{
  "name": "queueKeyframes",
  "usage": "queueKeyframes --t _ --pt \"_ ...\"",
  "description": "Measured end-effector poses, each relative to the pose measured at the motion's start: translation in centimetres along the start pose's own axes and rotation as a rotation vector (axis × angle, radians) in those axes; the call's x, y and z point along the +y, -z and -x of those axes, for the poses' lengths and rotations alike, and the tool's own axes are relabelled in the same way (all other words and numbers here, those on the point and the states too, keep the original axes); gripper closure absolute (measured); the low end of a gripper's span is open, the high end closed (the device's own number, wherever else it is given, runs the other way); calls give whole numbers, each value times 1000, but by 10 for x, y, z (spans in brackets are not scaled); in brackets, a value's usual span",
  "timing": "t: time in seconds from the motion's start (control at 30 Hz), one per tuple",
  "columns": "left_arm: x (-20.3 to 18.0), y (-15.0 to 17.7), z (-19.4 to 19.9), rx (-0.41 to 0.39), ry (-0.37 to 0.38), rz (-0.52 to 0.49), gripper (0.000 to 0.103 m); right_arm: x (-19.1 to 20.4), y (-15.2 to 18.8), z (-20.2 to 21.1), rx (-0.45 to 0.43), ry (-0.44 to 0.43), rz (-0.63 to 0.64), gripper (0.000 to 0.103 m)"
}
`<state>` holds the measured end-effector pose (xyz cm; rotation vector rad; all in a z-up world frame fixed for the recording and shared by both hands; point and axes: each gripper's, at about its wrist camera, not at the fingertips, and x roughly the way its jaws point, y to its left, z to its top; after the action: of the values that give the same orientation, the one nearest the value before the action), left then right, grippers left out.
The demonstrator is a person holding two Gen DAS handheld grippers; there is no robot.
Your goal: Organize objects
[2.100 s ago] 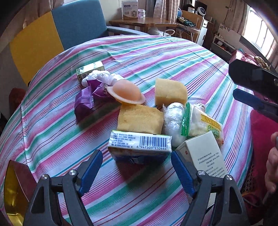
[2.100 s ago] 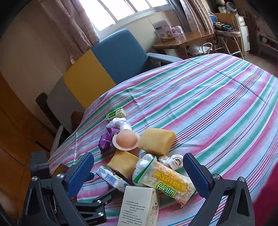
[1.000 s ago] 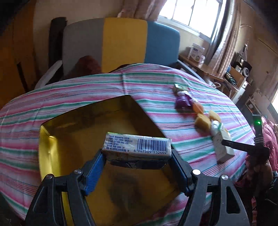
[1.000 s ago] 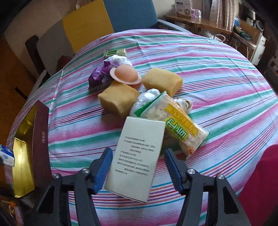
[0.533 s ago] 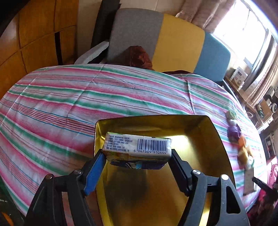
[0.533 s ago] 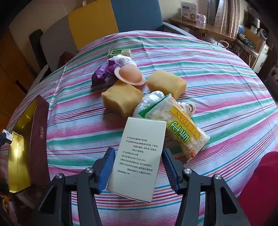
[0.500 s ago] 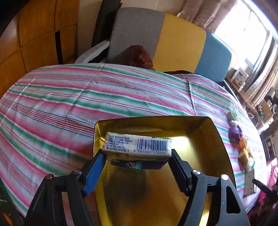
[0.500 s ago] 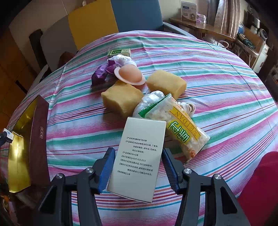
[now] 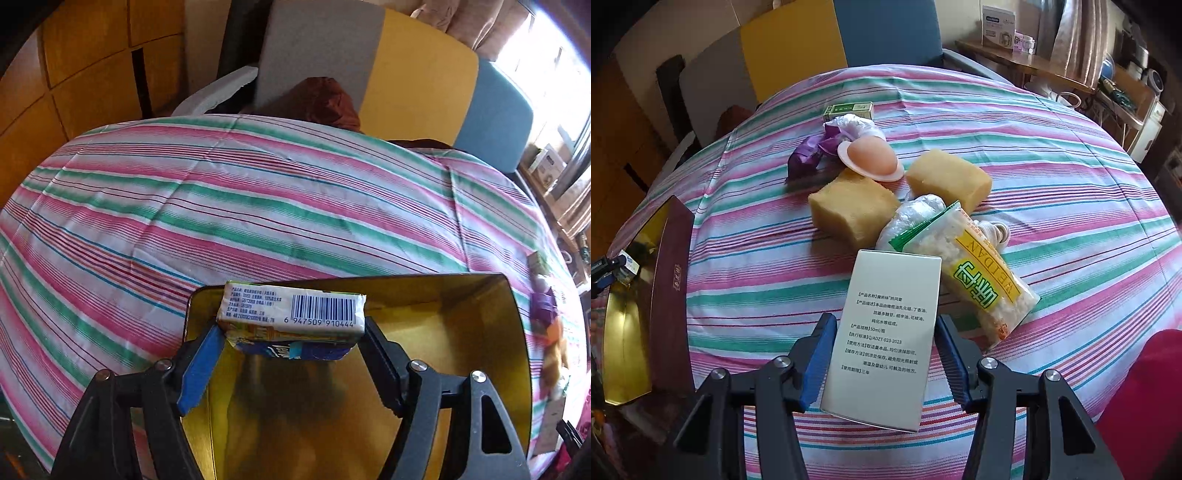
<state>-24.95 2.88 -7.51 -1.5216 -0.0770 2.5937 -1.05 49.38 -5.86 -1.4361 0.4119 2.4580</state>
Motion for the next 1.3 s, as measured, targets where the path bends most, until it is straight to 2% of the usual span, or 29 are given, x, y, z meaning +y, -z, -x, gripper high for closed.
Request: queueKeyframes --t 0.07,0.17,0.33,0.57,0.7,0.9,1.07,1.2,1.3 --pt "0 -1 1 5 3 9 27 0 0 0 0 1 0 48" --pt "0 -1 9 -17 9 -7 21 0 0 0 0 1 2 48" --pt "8 -6 17 -7 12 14 21 1 0 0 -1 7 6 48" --pt "23 8 81 -152 59 25 21 14 -6 25 -56 4 30 51" --pt "44 35 121 -228 50 45 21 46 -15 52 -110 -58 90 51" --pt "76 92 142 -217 48 87 21 150 -19 76 -132 -242 286 51" --pt "100 131 141 -160 73 165 22 260 -11 67 -56 -411 455 51" --pt "112 146 138 -143 88 192 22 340 -2 43 22 -464 529 51" --pt "122 149 138 -147 82 202 22 389 5 17 74 -450 553 51"
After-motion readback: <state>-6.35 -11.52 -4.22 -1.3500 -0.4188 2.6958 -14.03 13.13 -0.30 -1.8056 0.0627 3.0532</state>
